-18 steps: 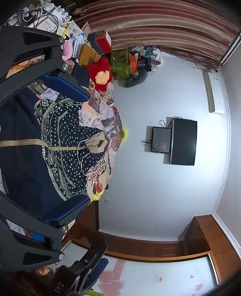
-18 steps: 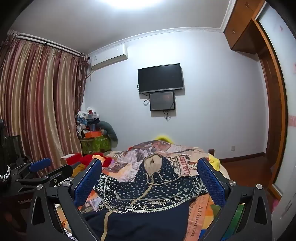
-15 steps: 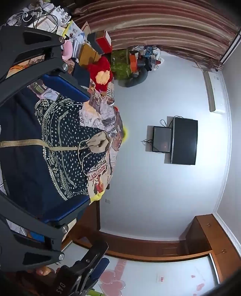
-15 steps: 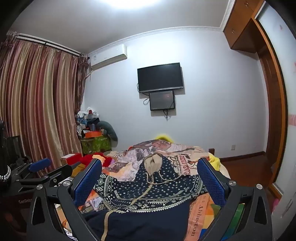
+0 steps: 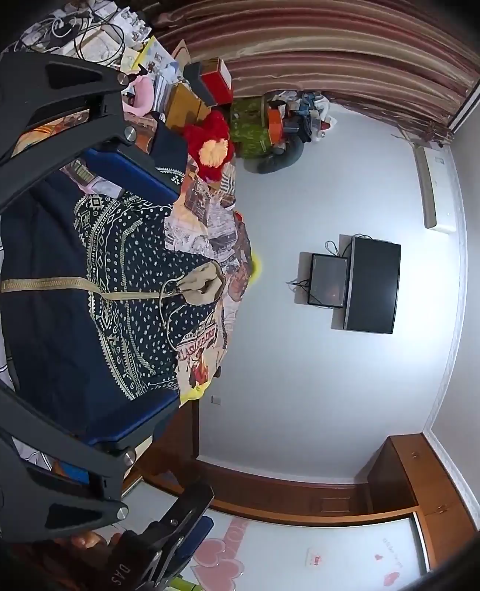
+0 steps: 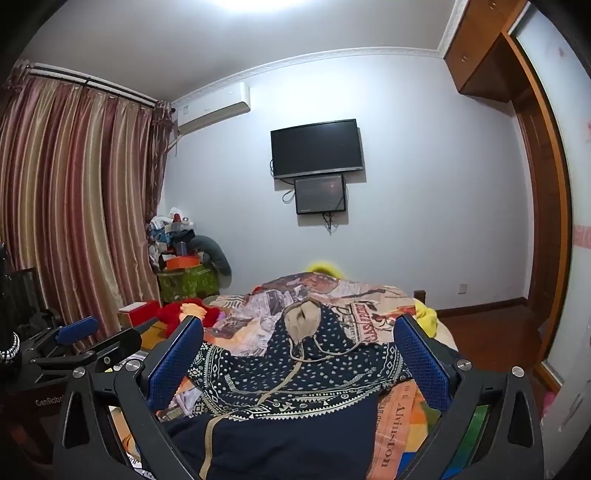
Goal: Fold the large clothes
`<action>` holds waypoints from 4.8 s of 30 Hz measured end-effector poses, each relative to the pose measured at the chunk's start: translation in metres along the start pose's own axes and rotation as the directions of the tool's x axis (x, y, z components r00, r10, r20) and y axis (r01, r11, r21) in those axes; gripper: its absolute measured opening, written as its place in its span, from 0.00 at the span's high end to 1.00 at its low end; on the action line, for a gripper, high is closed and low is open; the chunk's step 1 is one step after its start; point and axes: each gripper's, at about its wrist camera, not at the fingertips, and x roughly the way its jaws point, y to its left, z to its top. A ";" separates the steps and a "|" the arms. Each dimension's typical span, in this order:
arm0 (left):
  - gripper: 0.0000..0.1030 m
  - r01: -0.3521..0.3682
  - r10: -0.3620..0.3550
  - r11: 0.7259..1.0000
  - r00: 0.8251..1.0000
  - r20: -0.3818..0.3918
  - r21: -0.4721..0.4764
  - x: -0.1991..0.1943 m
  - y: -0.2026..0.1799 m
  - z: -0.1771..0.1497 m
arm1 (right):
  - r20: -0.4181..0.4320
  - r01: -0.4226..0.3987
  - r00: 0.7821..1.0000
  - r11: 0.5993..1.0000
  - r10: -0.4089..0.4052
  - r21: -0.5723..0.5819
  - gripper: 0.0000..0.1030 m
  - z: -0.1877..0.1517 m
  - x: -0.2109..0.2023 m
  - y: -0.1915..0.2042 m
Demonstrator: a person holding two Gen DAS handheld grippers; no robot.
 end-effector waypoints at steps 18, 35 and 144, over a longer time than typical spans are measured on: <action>0.02 -0.004 0.004 1.000 1.000 -0.004 -0.003 0.004 0.003 -0.001 | -0.017 0.006 1.000 1.000 -0.006 0.017 0.00 0.000 0.009 -0.004; 0.02 -0.005 0.005 1.000 1.000 0.000 0.000 0.007 0.005 -0.003 | -0.017 0.005 1.000 1.000 -0.005 0.018 0.00 0.000 0.009 -0.005; 0.94 -0.414 0.239 0.893 0.768 -0.595 -0.176 0.389 0.357 -0.015 | -0.953 -0.513 0.304 0.845 0.010 -0.154 0.00 -0.268 0.542 0.177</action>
